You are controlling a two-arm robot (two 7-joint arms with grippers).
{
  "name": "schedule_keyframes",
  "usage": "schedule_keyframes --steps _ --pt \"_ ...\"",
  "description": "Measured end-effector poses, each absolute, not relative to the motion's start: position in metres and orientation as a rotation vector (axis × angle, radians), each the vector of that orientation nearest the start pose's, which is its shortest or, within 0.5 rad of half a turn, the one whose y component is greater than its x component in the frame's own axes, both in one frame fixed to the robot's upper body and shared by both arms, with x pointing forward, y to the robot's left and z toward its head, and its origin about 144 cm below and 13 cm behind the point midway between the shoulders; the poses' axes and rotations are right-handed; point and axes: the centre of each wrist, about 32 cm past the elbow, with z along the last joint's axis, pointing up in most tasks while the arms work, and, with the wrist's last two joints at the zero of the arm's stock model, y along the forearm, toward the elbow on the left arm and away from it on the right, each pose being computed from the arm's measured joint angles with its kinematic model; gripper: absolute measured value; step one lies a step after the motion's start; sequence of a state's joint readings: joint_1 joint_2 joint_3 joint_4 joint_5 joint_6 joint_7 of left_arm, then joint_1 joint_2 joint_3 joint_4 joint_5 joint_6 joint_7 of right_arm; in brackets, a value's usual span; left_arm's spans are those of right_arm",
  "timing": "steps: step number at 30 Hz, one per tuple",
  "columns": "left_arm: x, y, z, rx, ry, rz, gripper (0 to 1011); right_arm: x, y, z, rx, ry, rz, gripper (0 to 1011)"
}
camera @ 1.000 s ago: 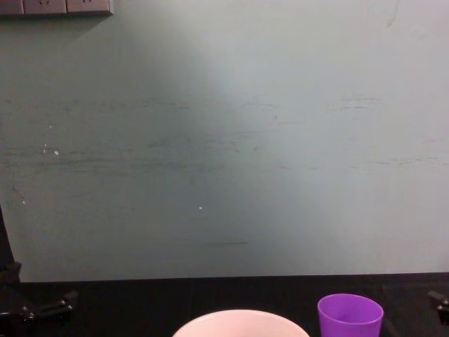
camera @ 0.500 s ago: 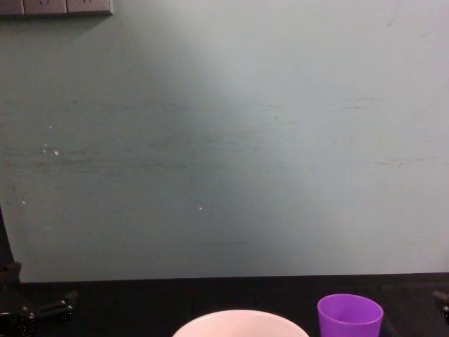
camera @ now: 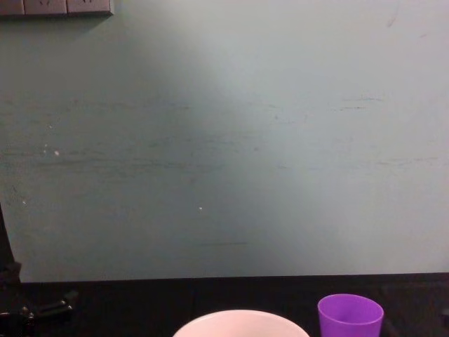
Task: Pick up the cup and pour the mung beans from the cup into the bowl.
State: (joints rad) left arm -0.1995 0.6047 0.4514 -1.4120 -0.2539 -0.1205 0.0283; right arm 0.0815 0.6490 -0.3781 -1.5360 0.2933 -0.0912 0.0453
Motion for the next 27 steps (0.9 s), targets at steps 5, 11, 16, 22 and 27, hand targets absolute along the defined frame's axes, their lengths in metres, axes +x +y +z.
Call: schedule_keyframes --steps 5,11,16,22,27 --pt "0.489 0.310 1.140 0.304 -0.285 1.248 1000 0.440 -0.327 1.143 -0.287 -0.219 -1.153 1003" --pt "0.489 0.310 1.140 0.304 -0.285 1.248 1000 0.430 -0.330 1.136 -0.260 -0.200 -1.070 1003" --pt "0.489 0.310 1.140 0.304 -0.285 1.248 1000 0.436 -0.331 1.125 -0.237 -0.160 -0.990 1003" --pt "0.489 0.310 1.140 0.304 -0.285 1.248 1000 0.440 -0.330 1.120 -0.194 -0.129 -0.927 1003" --pt "0.489 0.310 1.140 0.304 -0.285 1.248 1000 0.445 -0.326 1.120 -0.152 -0.101 -0.883 1003"
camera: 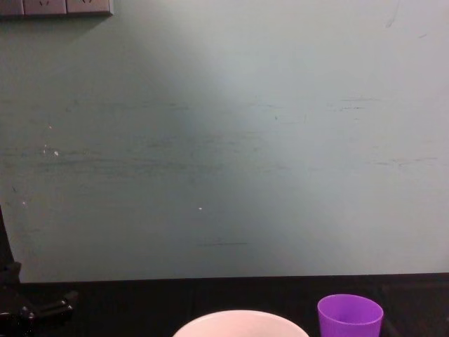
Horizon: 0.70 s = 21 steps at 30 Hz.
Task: Pick up the cup and pour the mung beans from the cup into the bowl.
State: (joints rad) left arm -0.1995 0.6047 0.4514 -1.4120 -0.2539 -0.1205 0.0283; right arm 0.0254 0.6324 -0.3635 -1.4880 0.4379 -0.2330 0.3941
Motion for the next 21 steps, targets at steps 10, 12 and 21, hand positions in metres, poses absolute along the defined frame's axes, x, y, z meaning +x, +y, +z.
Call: schedule_keyframes --steps 10,12,21 --pt "0.489 0.310 1.140 0.305 -0.285 1.248 1000 0.453 -0.312 1.123 -0.156 -0.093 -0.875 1003" --pt "0.489 0.310 1.140 0.304 -0.285 1.248 1000 0.455 -0.309 1.123 -0.158 -0.092 -0.879 1003" --pt "0.489 0.310 1.140 0.304 -0.285 1.248 1000 0.463 -0.300 1.123 -0.152 -0.069 -0.885 1003"
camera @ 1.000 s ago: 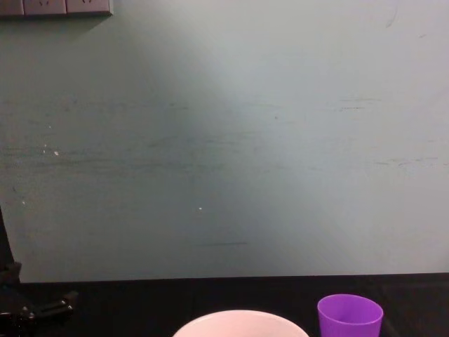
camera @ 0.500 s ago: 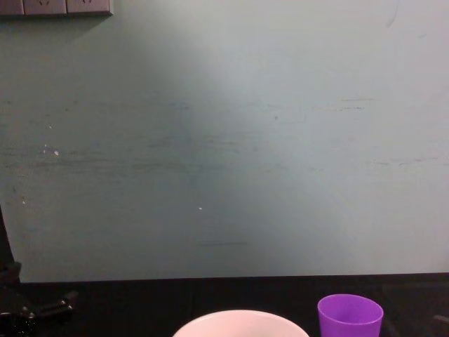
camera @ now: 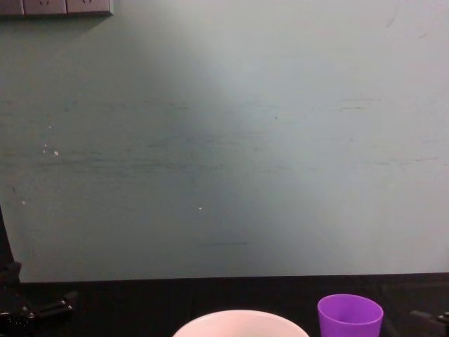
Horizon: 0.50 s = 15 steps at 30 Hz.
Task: Pick up the cup and pour the mung beans from the cup into the bowl.
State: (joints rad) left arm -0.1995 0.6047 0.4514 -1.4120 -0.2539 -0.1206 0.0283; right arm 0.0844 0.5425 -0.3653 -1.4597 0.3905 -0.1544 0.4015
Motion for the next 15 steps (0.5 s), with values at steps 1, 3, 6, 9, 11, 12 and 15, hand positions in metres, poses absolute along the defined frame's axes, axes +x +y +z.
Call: schedule_keyframes --steps 1,3,6,9,11,12,15 --pt "0.489 0.310 1.140 0.304 -0.285 1.248 1000 0.464 -0.298 1.123 -0.153 -0.068 -0.883 1003" --pt "0.489 0.310 1.140 0.305 -0.285 1.248 1000 0.466 -0.297 1.123 -0.155 -0.069 -0.882 1003" --pt "0.489 0.310 1.140 0.304 -0.285 1.248 1000 0.468 -0.293 1.122 -0.156 -0.070 -0.882 1003" --pt "0.489 0.310 1.140 0.304 -0.285 1.248 1000 0.470 -0.290 1.121 -0.158 -0.072 -0.884 1003" --pt "0.489 0.310 1.140 0.304 -0.285 1.248 1000 0.472 -0.289 1.120 -0.162 -0.072 -0.886 1003" --pt "0.489 0.310 1.140 0.305 -0.285 1.248 1000 0.473 -0.288 1.120 -0.165 -0.072 -0.887 1003" --pt "0.489 0.310 1.140 0.304 -0.285 1.248 1000 0.476 -0.285 1.119 -0.170 -0.068 -0.890 1002"
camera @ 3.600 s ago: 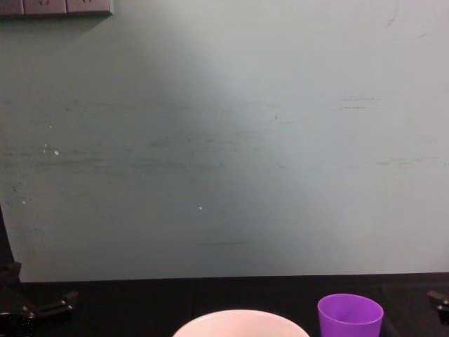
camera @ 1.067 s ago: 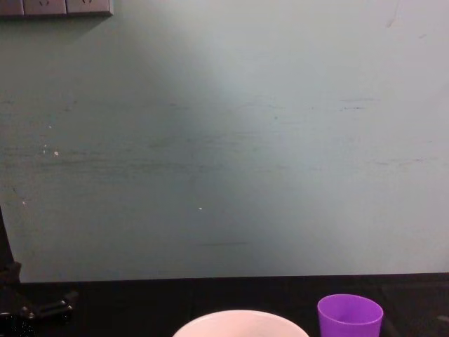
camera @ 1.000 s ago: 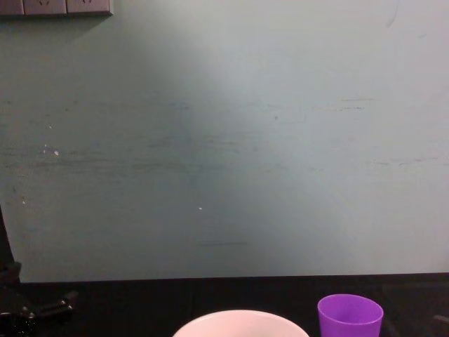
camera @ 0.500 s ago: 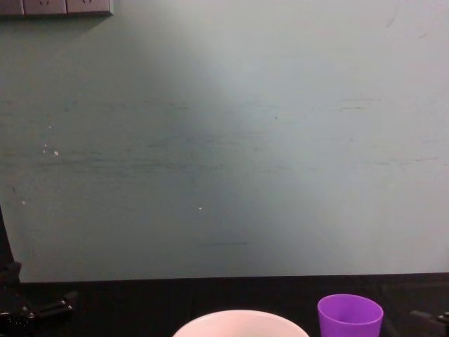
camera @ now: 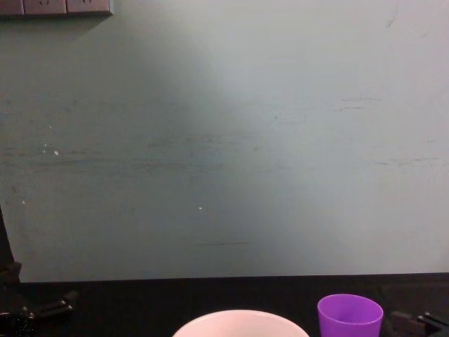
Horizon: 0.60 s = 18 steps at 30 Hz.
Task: Pick up the cup and pour the mung beans from the cup into the bowl.
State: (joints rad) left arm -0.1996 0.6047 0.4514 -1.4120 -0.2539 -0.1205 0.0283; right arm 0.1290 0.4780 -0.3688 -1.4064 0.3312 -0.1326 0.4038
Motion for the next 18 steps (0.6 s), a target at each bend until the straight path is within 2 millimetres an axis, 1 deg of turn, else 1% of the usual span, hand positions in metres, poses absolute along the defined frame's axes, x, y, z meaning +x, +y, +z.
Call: schedule_keyframes --steps 18 --pt "0.489 0.310 1.140 0.304 -0.285 1.248 1000 0.495 -0.274 1.119 -0.178 -0.058 -0.890 1003"
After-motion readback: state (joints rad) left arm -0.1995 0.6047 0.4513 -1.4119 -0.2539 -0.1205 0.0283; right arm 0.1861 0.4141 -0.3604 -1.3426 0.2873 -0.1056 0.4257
